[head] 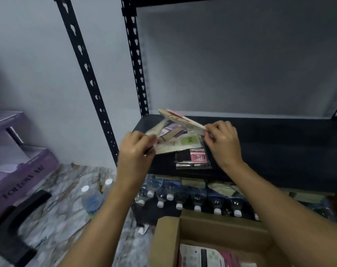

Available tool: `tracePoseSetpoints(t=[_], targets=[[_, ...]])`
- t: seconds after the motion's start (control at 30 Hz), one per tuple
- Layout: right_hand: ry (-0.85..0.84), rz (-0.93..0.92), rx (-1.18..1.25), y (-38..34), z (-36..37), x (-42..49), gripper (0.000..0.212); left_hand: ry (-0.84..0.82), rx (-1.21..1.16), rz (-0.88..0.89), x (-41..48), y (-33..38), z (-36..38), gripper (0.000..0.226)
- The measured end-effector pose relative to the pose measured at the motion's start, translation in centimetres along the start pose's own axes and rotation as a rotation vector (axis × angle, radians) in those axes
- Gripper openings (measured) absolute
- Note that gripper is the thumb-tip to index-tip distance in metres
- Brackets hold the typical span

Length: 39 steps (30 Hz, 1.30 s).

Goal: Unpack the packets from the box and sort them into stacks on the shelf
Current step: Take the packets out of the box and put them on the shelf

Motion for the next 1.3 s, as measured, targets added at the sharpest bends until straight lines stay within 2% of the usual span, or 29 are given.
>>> tracePoseSetpoints(t=[0.1,0.17,0.27,0.33,0.53,0.77,0.87,0.97,1.13,1.3], targets=[[-0.152,-0.054,-0.036,-0.7,4.2,-0.3,0.012,-0.151,0.101,0.097,-1.9,-0.6,5.9,0.027],[-0.270,-0.097,-0.056,-1.1,6.3,-1.0,0.012,-0.284,0.125,0.101,-3.6,-1.2,8.8,0.038],[-0.528,-0.023,-0.029,-0.5,8.8,-2.6,0.030,-0.459,0.099,0.030,-5.6,-2.6,11.2,0.062],[-0.604,-0.006,-0.012,-0.3,9.4,-3.2,0.036,-0.532,0.106,0.016,-6.3,-3.1,11.9,0.070],[-0.520,-0.013,0.010,-0.6,7.2,-2.7,0.040,-0.564,0.139,0.021,-6.1,-2.6,11.3,0.077],[-0.338,0.047,0.098,-1.0,-0.5,-6.3,0.035,-0.399,0.065,-0.012,-8.6,2.5,7.1,0.057],[-0.339,0.096,0.103,-0.2,-3.7,-10.5,0.037,-0.378,-0.057,-0.082,-11.9,4.9,5.7,0.048],[-0.421,0.175,0.115,1.3,-5.9,-15.7,0.038,-0.492,-0.114,-0.189,-16.7,6.6,6.2,0.047],[-0.662,0.267,0.061,3.5,-7.6,-23.1,0.045,-0.727,-0.140,-0.344,-23.9,8.7,8.2,0.050],[-0.724,0.325,0.022,5.3,-9.6,-26.7,0.044,-0.874,-0.166,-0.440,-28.3,9.2,9.9,0.053]])
Point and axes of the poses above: each hand's wrist, its own x-axis towards the middle knuckle, its own z-axis out of the palm, y = z × x, the point moved 8 cm from there along x, towards the middle knuckle, and after that the axes turned 13 degrees about y, right-handed, at the moved point
